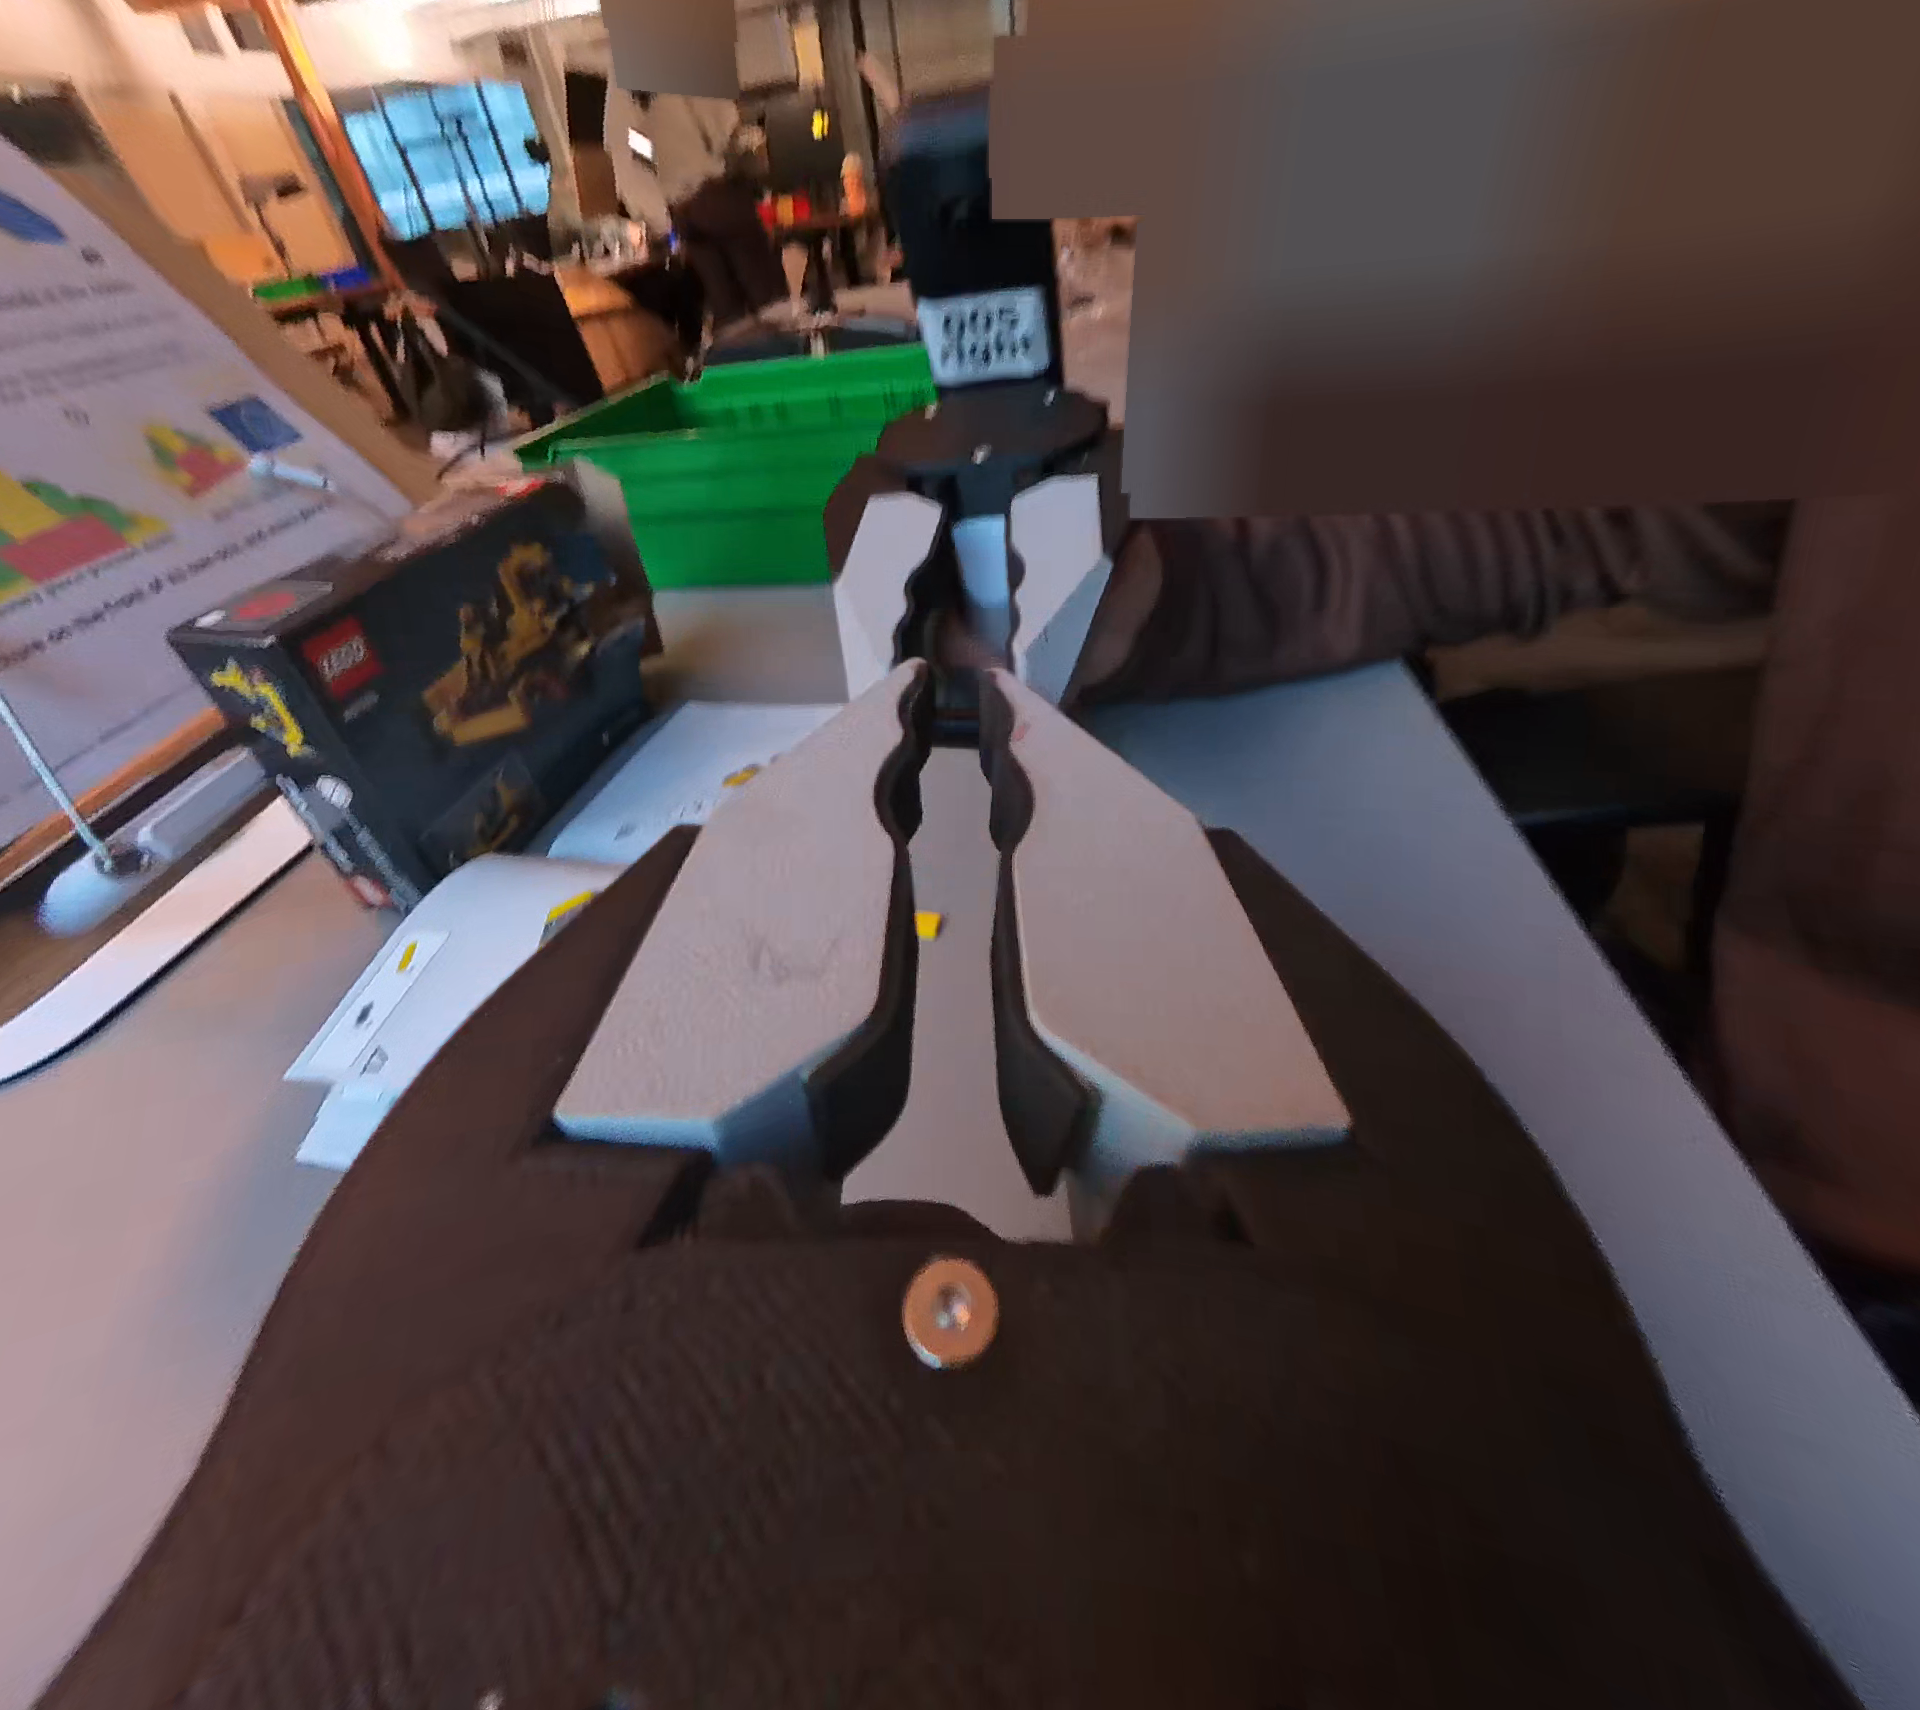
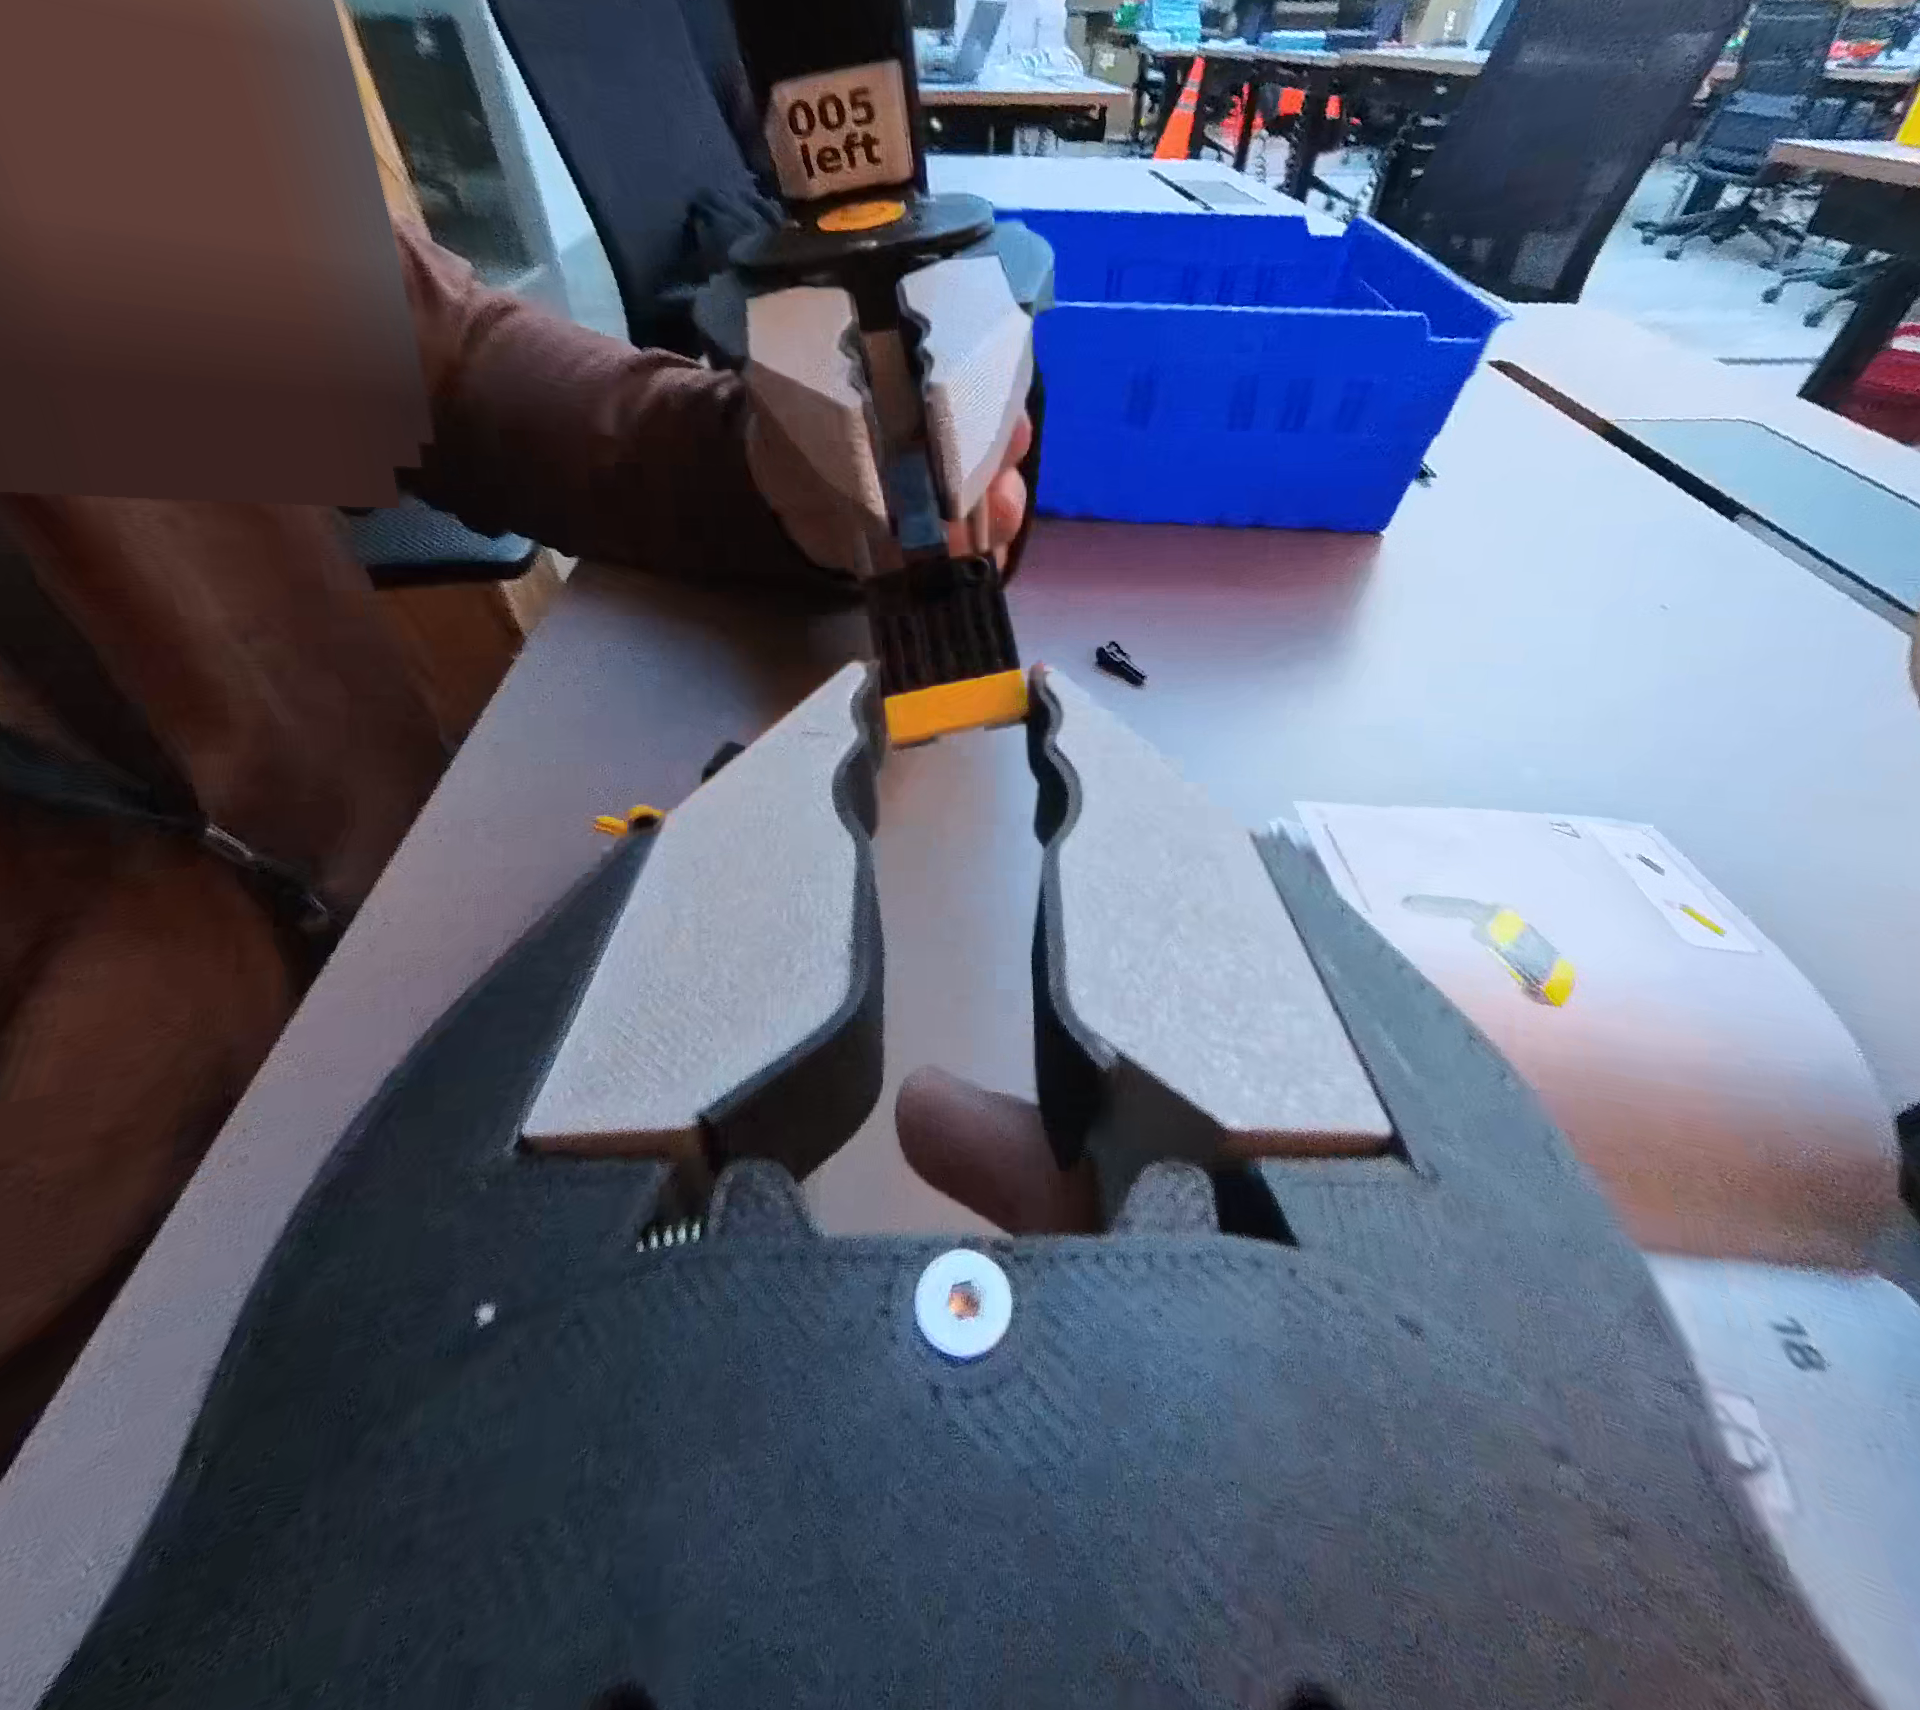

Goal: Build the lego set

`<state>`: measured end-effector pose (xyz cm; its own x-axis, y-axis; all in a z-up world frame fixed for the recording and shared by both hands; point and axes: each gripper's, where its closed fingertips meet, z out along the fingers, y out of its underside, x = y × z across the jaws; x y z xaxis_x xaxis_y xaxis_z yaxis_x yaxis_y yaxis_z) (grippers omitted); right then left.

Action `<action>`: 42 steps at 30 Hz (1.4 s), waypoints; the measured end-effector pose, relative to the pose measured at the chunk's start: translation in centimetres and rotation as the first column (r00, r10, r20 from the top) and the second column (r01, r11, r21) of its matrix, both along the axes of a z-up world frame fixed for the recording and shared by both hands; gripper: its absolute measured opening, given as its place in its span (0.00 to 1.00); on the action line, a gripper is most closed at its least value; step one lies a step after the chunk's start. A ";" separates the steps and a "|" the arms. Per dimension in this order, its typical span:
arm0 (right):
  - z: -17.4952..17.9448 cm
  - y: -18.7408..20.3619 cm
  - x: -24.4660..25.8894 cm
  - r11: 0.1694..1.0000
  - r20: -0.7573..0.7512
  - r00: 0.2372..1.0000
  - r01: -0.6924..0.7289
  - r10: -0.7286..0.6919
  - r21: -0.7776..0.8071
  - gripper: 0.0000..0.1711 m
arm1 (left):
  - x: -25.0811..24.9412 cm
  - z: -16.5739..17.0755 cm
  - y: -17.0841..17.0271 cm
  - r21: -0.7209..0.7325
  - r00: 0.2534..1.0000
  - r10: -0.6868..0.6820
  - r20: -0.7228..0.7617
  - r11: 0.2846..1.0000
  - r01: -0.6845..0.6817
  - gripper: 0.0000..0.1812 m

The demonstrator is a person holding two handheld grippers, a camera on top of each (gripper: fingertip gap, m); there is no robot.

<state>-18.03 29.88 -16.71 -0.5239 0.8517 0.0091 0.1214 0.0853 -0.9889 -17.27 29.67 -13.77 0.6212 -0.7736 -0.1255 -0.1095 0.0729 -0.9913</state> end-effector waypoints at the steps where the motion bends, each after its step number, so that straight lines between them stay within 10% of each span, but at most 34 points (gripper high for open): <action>1: 0.3 -0.4 0.0 0.999 -0.017 1.000 -0.019 0.019 -0.036 0.14 | 0.1 0.6 -0.2 0.017 0.999 -0.018 0.041 1.000 0.018 0.03; 7: 0.7 -0.3 -0.6 0.999 -0.023 1.000 0.013 -0.014 -0.044 0.14 | -0.7 0.7 0.0 -0.029 0.998 -0.015 0.067 0.999 0.017 0.03; 13: -0.3 1.2 -0.7 0.993 0.068 0.997 0.046 -0.039 -0.105 0.14 | -2.2 -2.5 1.5 0.005 0.950 0.163 -0.267 0.986 -0.168 0.15; 23: -3.6 2.8 -1.4 0.976 0.294 0.951 0.143 -0.090 -0.164 0.14 | -3.9 -5.1 3.3 0.472 0.539 0.537 -0.650 0.840 -0.267 0.17; 42: -1.6 1.9 -2.5 0.937 0.209 0.976 0.121 -0.054 -0.328 0.14 | -5.0 -2.8 4.5 0.406 0.616 0.628 -0.476 0.778 -0.480 0.05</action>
<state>-20.55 31.73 -18.34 -0.4098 0.8292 -0.3801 0.3051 -0.2680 -0.9138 -22.22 34.16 -16.60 0.6753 -0.2084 -0.7075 -0.7219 0.0093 -0.6919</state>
